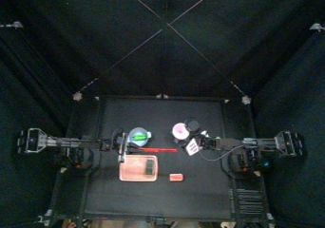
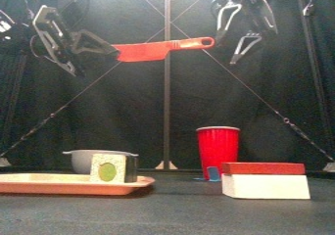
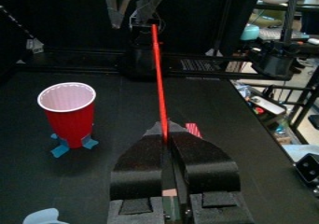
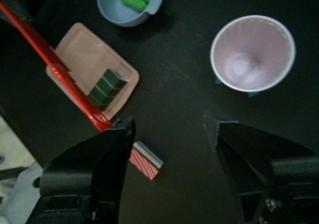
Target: Reorient grip
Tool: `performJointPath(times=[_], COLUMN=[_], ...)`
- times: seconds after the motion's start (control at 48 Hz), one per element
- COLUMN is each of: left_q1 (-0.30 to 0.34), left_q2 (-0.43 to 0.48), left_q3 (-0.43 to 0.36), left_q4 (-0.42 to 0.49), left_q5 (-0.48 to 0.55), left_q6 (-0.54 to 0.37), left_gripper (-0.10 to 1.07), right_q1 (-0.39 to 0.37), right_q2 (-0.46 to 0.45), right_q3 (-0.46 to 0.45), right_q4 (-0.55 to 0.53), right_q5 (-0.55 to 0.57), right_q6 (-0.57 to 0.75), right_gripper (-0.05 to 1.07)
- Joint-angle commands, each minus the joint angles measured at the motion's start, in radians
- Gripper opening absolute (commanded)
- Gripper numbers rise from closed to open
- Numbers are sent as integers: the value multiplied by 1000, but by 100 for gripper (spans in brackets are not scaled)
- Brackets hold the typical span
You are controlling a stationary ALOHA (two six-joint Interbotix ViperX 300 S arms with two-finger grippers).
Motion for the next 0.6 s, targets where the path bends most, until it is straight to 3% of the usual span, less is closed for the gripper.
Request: performJointPath(times=[0.0, 0.188, 0.354, 0.583], left_q1=[2, 2, 2, 2], left_q2=[-2, -3, -2, -2], left_q3=[-11, -12, -14, -12], left_q4=[-2, -2, -2, 5], left_q5=[2, 43, 52, 52], left_q6=[2, 2, 2, 2], left_gripper=[35, 35, 35, 35], right_q1=[-23, -40, -34, -31], right_q2=[-8, -6, 23, 75], right_q3=[-6, 51, 104, 130], right_q4=[106, 238, 233, 156], right_q5=[-133, -331, -396, -491], right_q6=[-130, -345, -440, -457], right_gripper=[92, 92, 92, 92])
